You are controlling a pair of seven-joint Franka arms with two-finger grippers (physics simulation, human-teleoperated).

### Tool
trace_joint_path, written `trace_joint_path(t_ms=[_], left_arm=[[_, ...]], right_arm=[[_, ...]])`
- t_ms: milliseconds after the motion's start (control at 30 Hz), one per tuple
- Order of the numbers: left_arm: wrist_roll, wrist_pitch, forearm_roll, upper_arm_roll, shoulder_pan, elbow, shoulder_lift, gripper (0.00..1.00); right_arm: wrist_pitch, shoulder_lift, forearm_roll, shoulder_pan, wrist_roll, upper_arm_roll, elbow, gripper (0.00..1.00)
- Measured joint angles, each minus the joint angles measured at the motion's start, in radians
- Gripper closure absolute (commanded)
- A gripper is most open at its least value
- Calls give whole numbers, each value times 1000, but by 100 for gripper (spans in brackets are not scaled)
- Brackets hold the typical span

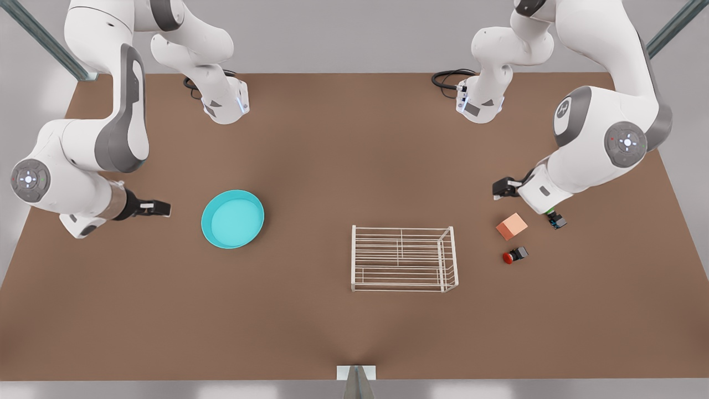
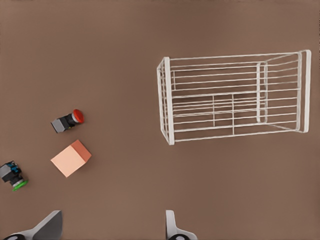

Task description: Place the plate on the shelf with right arm and place the red button switch in the plate with left arm

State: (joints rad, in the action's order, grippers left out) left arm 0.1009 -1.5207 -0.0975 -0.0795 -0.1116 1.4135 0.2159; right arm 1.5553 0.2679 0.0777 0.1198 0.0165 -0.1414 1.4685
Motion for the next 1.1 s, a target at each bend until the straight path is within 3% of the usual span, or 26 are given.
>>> trace_joint_path(t_ms=[600, 733, 933, 1100], left_arm=[[49, 48, 47, -12, -6, 69, -24, 0], [90, 59, 59, -46, -40, 33, -12, 0], [192, 55, 59, -39, 15, 110, -34, 0], [177, 56, 30, -27, 11, 99, -52, 0]], right_arm=[[-20, 36, 3, 30, 7, -3, 67, 0], [56, 34, 26, 9, 18, -10, 217, 0], [255, -5, 73, -16, 49, -12, 431, 0], [377, 11, 128, -27, 80, -12, 498, 0]])
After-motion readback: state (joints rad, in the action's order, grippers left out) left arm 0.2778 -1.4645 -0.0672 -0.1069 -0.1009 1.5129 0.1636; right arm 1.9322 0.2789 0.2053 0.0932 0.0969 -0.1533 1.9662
